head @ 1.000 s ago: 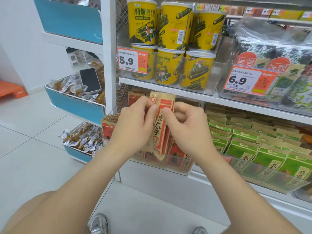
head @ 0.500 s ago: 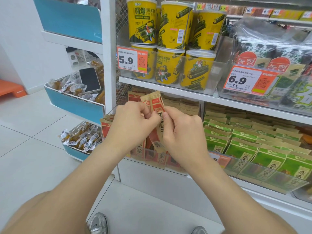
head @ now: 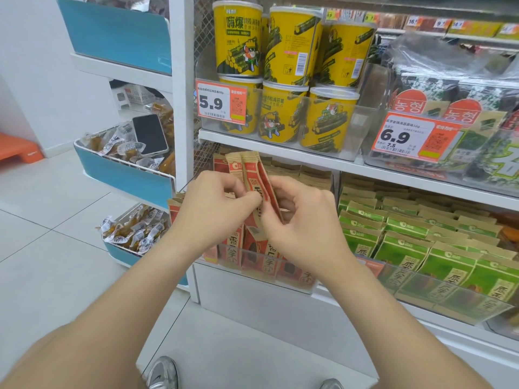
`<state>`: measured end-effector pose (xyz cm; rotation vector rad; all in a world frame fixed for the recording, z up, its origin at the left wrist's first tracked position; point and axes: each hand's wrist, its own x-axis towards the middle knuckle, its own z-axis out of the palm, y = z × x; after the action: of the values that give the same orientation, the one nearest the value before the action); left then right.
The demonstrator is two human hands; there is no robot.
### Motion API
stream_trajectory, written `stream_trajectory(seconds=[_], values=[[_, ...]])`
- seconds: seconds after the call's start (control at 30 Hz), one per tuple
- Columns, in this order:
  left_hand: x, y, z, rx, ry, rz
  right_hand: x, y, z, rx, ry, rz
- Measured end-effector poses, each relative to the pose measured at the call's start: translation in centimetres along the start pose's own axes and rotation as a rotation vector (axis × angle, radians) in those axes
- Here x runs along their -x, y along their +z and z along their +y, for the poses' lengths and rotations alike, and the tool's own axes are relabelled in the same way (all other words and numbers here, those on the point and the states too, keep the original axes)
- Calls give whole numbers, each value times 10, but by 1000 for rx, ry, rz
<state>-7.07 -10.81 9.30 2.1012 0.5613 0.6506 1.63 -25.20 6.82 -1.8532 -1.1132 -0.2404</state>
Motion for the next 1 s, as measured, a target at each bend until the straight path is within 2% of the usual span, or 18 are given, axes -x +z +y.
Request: stream_trajectory(seconds=[0.17,0.43,0.53,0.63,0.7,0.83,1.0], values=[[-3,-1,-3,-43,28,-8,-3,-7,4,71,92,-107],[-9,-8,-9,12,0,-92,-2,-16,4,-180,195,-175],[-8,-7,-11,35,11,-93,-2,-17,0,-200,203,-145],[-7,-5,-11,152,35,-77,-2,-17,-3,-151,156,-55],[-4,-3,-8,233,62,-105,-1,-18,-4,-98,119,-57],[0,2,-9,95,207,-166,1,-16,-3,-34,18,-136],[-1,2,-8,249,172,-279,-4,-18,2,-227,169,-64]])
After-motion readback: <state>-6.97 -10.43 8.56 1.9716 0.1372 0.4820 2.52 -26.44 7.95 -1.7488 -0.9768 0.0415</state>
